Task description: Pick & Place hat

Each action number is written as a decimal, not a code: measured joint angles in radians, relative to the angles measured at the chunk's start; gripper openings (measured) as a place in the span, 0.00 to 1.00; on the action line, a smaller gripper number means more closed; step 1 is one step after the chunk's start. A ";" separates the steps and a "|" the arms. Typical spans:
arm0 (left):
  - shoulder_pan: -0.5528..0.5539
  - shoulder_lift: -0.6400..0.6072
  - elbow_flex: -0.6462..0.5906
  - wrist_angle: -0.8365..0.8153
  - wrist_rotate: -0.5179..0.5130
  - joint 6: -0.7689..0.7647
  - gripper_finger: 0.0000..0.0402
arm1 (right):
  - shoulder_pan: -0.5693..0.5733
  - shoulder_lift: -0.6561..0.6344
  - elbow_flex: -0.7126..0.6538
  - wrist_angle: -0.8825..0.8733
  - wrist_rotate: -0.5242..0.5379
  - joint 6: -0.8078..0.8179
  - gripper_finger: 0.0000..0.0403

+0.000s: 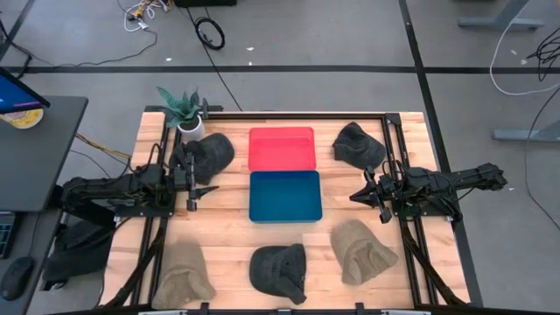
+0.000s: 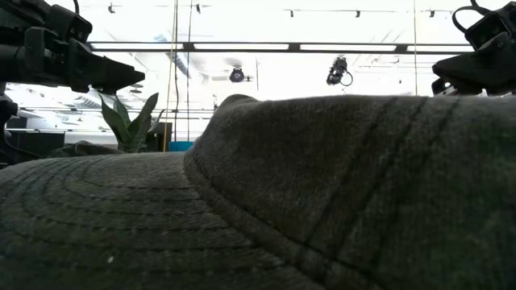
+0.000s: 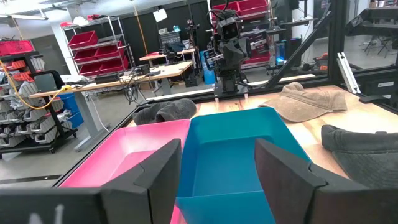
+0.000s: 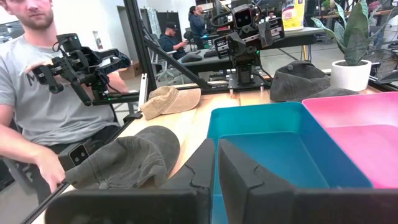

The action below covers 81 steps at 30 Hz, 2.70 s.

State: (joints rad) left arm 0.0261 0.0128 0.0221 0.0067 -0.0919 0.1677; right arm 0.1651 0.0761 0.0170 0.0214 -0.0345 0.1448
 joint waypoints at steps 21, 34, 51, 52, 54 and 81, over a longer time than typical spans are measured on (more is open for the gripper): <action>0.000 0.000 0.000 0.000 0.000 0.000 0.51 | 0.000 0.000 0.000 0.000 0.000 0.000 0.07; 0.000 0.000 0.000 0.000 0.000 0.000 0.51 | 0.000 0.000 0.000 0.000 0.000 0.000 0.07; 0.000 0.000 0.000 0.000 0.000 0.000 0.51 | 0.000 0.000 0.000 0.000 0.000 0.000 0.07; 0.000 0.000 0.000 0.000 0.000 0.000 0.51 | 0.000 0.000 0.000 0.000 0.000 -0.001 0.07; 0.000 0.000 0.000 0.000 0.000 0.000 0.51 | 0.000 0.000 0.000 0.000 0.000 -0.032 0.07; 0.000 0.000 0.000 0.000 0.000 0.000 0.51 | 0.000 0.000 0.000 0.431 0.000 -0.715 0.07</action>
State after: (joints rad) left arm 0.0257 0.0128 0.0219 0.0063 -0.0921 0.1677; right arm 0.1651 0.0761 0.0170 0.4526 -0.0341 -0.5701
